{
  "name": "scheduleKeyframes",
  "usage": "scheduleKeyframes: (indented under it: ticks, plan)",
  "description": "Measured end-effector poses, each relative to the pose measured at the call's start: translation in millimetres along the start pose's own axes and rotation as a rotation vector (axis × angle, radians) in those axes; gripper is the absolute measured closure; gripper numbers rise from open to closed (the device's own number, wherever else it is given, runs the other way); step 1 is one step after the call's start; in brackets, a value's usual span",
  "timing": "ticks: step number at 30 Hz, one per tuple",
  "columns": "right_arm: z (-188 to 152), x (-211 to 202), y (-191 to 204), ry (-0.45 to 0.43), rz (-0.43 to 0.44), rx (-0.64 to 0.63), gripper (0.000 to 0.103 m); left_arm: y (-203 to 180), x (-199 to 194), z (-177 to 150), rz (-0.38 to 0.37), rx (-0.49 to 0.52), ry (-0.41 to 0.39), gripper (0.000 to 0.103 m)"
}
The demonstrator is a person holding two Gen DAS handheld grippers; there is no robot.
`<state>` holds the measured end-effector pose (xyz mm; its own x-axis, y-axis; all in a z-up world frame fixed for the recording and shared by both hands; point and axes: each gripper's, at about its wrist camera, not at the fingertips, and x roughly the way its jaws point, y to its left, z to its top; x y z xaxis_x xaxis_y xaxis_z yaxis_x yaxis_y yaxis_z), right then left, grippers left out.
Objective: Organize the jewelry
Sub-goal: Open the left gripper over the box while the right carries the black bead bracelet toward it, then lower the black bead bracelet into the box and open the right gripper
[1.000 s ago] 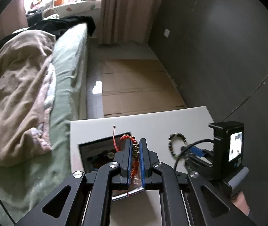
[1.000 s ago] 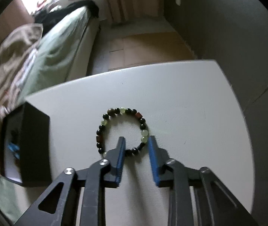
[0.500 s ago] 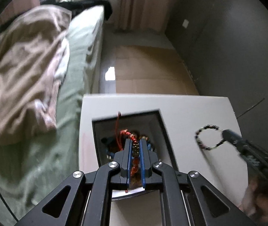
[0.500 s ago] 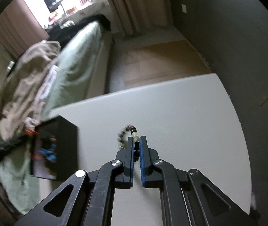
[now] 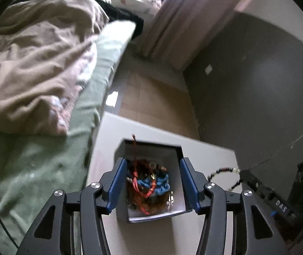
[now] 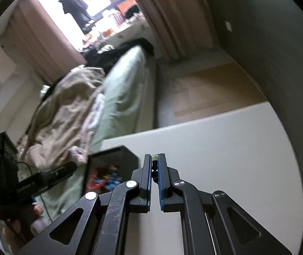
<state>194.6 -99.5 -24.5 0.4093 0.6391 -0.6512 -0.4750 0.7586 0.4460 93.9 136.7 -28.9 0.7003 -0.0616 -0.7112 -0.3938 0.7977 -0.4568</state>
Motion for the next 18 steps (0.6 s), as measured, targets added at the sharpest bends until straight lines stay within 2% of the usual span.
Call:
scheduleKeyframes:
  ticks: [2,9,15,17,18]
  plan:
    - [0,-3,9,-0.025,0.043,-0.002,0.096,4,-6,0,0.008,-0.004,-0.021,0.045]
    - [-1,-8,42,-0.083,0.199,-0.017,0.096,26,-21,3,-0.005,-0.064,-0.063,0.045]
    - [-7,12,67,-0.047,0.351,0.008,0.096,38,-34,6,-0.011,-0.096,-0.101,0.045]
    - [-10,21,74,-0.033,0.364,0.002,0.096,41,-34,7,-0.015,-0.109,-0.108,0.045]
    - [-12,29,77,-0.007,0.332,-0.006,0.096,42,-34,8,-0.016,-0.115,-0.111,0.045]
